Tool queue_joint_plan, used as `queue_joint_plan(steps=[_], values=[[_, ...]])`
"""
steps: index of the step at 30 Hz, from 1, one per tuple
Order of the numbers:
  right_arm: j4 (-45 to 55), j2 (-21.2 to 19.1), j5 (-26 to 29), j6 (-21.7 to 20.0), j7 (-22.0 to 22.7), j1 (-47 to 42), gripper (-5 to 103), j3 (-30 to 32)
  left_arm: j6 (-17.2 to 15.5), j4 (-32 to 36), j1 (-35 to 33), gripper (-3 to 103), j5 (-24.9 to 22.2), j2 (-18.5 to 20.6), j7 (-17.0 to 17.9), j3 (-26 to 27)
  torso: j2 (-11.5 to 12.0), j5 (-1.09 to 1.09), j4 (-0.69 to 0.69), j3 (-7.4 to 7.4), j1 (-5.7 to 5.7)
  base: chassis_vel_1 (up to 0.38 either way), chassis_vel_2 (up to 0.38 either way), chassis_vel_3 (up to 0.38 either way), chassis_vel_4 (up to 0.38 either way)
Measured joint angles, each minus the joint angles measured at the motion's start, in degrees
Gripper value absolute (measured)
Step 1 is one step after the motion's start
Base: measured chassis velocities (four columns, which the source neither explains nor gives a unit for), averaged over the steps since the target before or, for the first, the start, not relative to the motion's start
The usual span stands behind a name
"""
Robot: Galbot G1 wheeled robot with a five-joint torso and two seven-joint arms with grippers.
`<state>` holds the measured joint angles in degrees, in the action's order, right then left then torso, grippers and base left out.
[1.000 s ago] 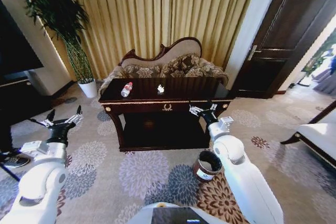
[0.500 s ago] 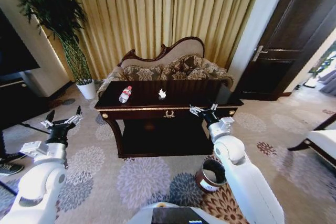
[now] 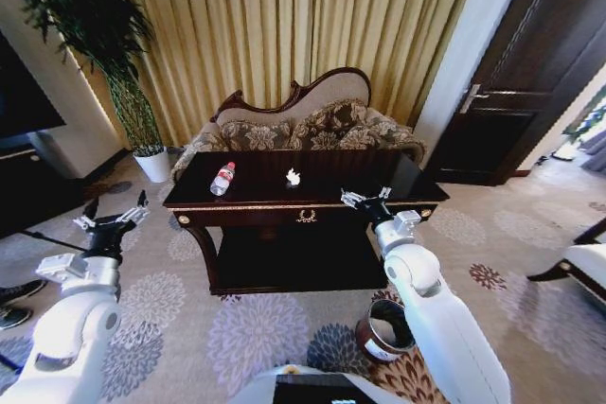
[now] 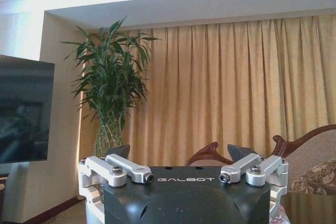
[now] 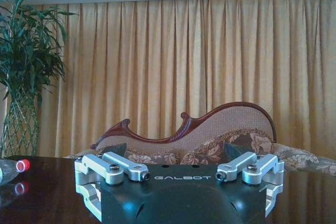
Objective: Move to the front of the table and place the trash on the table into the trash bin.
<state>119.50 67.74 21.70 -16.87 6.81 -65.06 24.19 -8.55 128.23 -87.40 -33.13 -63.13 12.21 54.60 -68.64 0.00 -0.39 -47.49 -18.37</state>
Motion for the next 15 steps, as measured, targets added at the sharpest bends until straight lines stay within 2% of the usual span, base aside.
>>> queue_joint_plan(steps=[15], values=[[0.04,0.41,-1.07,0.02,0.00,-0.76,100,-0.75,0.07,-0.12,-0.09,100,0.05,-0.36,-0.17,-0.12,0.00,-0.01,0.02,0.00,0.00,-0.067,0.076,0.072,-0.076]])
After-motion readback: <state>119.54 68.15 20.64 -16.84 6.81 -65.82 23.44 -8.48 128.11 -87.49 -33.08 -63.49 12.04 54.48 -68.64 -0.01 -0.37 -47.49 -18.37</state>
